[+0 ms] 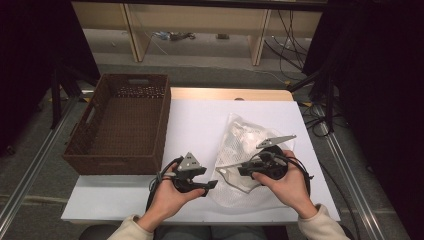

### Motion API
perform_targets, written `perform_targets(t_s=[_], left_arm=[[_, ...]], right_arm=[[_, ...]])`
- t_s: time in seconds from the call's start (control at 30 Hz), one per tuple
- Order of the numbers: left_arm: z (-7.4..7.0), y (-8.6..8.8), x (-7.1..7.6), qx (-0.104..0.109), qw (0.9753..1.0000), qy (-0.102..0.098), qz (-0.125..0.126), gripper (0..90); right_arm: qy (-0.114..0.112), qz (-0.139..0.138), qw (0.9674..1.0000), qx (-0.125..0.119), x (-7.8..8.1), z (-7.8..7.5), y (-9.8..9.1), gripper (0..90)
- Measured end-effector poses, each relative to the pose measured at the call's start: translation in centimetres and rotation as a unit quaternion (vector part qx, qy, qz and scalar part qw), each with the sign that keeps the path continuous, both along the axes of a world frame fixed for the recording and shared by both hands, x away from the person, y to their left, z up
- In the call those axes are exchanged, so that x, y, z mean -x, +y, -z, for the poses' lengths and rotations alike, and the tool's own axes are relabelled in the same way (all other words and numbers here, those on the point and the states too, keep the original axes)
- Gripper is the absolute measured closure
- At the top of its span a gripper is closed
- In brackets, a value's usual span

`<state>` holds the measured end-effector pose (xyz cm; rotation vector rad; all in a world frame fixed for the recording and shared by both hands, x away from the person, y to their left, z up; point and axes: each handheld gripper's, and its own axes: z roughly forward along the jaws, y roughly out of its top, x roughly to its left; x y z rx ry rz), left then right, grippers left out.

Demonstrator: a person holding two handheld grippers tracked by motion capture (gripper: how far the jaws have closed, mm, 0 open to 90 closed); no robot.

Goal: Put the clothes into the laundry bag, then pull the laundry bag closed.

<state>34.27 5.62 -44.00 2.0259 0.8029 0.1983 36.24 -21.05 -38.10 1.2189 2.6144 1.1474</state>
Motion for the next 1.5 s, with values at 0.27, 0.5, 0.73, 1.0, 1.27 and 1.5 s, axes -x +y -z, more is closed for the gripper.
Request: perform_targets(t_s=[0.27, 0.5, 0.73, 1.0, 1.27, 1.5], left_arm=[[-0.1, -0.1, -0.4, 0.004, 1.0000, -0.007, -0.005, 47.0], [0.3, -0.7, -1.3, 0.002, 1.0000, 0.005, 0.004, 60.3], [0.9, -1.0, -1.9, -0.009, 0.9998, 0.010, 0.015, 65.4], [1.2, -1.3, -2.4, -0.012, 0.9997, 0.014, 0.015, 74.6], [1.3, -1.6, -2.3, -0.006, 0.9996, 0.013, 0.023, 76.2], [1.3, -1.9, -2.1, -0.003, 0.9996, 0.017, 0.021, 76.3]], right_arm=[[0.023, -0.001, 0.9997, -0.007, 0.1, 1.0, 1.2, 75.5], [0.049, 0.011, 0.9985, -0.022, -0.1, 2.2, 1.8, 76.1], [0.061, 0.021, 0.9972, -0.038, -0.7, 3.3, 2.5, 75.7], [0.071, 0.032, 0.9949, -0.063, -1.2, 4.3, 2.9, 74.9], [0.068, 0.030, 0.9933, -0.089, -1.5, 4.7, 3.5, 86.4], [0.066, 0.029, 0.9934, -0.090, -1.1, 4.2, 3.9, 90.0]])
